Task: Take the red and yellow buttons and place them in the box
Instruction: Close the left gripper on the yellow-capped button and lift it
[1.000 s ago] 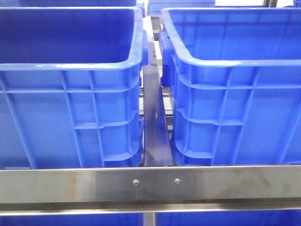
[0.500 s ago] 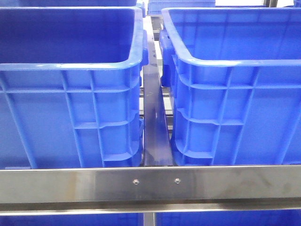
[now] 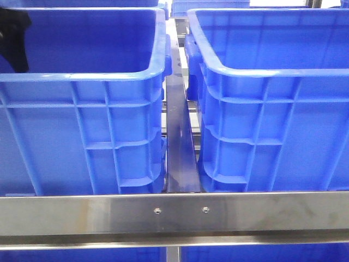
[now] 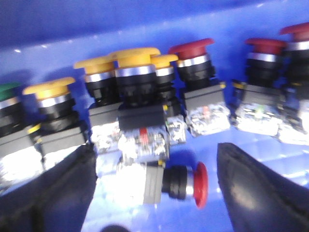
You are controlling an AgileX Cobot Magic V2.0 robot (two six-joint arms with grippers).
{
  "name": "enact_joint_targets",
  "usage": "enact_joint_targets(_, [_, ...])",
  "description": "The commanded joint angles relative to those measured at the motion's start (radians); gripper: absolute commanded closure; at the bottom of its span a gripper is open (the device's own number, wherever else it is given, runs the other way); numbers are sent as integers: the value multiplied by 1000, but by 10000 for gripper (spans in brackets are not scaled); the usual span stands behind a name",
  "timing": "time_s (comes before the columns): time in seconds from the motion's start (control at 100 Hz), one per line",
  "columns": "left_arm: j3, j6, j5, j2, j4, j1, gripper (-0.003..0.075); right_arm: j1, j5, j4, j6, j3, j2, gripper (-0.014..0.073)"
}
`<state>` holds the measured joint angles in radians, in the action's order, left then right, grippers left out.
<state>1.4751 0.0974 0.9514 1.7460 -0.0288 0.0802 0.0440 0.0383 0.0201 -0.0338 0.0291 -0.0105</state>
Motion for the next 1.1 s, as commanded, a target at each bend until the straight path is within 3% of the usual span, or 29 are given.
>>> enact_joint_targets(0.0, [37, -7, -42, -9, -14, 6, 220, 1, 75, 11, -1, -17, -23, 662])
enact_joint_targets(0.63, [39, -7, -162, 81, -12, 1, 233, 1, 75, 11, -1, -17, -23, 662])
enact_joint_targets(0.79, [39, -7, -158, 87, -12, 1, 306, 1, 75, 11, -1, -17, -23, 662])
enact_joint_targets(1.09, [39, -7, -157, 89, -12, 1, 525, 1, 75, 11, -1, -17, -23, 662])
